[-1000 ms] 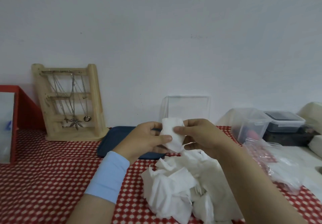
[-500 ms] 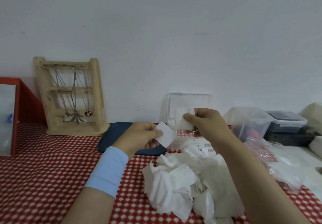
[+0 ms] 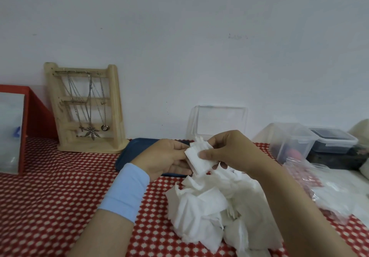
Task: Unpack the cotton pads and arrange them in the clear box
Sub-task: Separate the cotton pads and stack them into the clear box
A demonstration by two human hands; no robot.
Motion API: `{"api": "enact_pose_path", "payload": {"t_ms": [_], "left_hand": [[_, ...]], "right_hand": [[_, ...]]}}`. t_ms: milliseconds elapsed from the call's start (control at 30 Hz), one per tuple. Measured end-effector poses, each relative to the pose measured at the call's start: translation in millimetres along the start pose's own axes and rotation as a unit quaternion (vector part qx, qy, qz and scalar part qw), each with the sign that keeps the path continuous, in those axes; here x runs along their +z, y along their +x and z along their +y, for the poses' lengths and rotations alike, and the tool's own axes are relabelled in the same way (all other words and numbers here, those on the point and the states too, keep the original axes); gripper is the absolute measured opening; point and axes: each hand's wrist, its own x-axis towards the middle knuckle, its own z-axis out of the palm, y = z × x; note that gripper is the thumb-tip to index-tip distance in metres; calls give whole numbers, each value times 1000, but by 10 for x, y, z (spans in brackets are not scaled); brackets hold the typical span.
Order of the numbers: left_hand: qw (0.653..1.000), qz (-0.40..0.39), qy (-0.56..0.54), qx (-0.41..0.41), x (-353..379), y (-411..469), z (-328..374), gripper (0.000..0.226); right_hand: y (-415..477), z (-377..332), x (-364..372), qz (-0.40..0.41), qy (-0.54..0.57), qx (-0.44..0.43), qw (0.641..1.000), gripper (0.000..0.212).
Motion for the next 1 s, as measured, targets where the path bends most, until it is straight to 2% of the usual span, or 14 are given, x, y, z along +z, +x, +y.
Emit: {"api": "enact_pose_path", "payload": {"t_ms": [100,233,400,567,667,733,767,833,900,1000], "left_hand": [[1000,-2,-23,2,19,-5,16,22],[994,-9,-104,-16,27,3,54,46],[997,-2,-74,27,5,27,-2,29],[995,1,-101,20,-43,52,-18,24],[993,19,-115,9,-62,58,-34,24],[992,40,-121,5,-59,67,-32,25],[991,50,-124,5,-50,66,-28,26],[990,61,-129,7,-22,62,-21,25],[991,58,-123,9,18,56,-10,25],[993,48,-103,17,63,40,12,25]], "right_hand": [[8,-2,25,11,0,12,1000,11],[38,17,30,61,-2,24,998,14],[55,28,57,72,48,16,996,14],[84,89,-9,29,135,37,990,23],[124,135,-2,103,170,47,979,19],[135,152,-37,173,169,22,970,20],[134,150,-67,180,168,1,969,25],[92,95,-106,127,183,-34,974,32],[44,27,-85,63,177,-42,981,28],[34,7,30,54,112,-30,992,19]]}}
